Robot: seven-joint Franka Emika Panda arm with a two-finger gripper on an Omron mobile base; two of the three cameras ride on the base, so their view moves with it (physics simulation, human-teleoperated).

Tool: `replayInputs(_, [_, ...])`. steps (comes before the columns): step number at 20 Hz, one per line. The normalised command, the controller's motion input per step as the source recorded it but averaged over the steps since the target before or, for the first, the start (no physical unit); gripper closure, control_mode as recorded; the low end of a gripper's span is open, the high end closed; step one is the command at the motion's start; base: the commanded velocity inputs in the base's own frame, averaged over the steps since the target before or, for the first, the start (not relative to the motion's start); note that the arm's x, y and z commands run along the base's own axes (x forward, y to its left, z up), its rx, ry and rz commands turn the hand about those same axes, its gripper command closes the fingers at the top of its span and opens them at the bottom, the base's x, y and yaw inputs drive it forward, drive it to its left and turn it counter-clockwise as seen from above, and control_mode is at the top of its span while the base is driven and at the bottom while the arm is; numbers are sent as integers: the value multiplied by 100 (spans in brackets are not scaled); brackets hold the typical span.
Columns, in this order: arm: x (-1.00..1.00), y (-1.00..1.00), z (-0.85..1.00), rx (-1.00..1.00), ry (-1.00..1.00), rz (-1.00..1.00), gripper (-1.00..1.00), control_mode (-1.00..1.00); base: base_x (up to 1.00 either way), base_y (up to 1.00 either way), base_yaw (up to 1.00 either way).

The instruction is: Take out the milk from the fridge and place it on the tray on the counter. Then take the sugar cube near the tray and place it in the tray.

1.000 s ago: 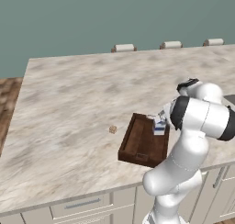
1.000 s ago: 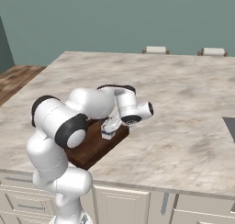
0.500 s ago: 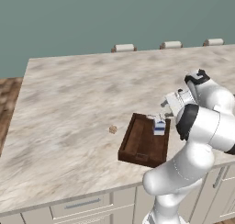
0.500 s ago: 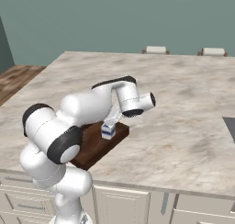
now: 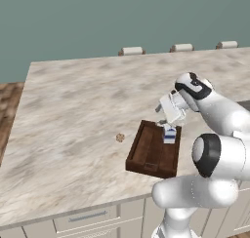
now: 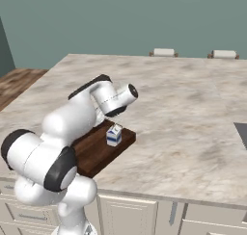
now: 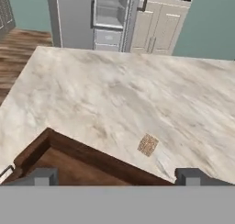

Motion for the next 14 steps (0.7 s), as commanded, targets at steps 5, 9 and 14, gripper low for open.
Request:
replayInputs(5, [1, 99, 0, -23, 0, -16, -100, -100, 0, 0, 0])
replayInputs(9, [6, 83, 0, -15, 0, -15, -100, -100, 0, 0, 0])
replayInputs(14, [21, 67, 0, -13, 9, -11, -100, -100, 0, 0, 0])
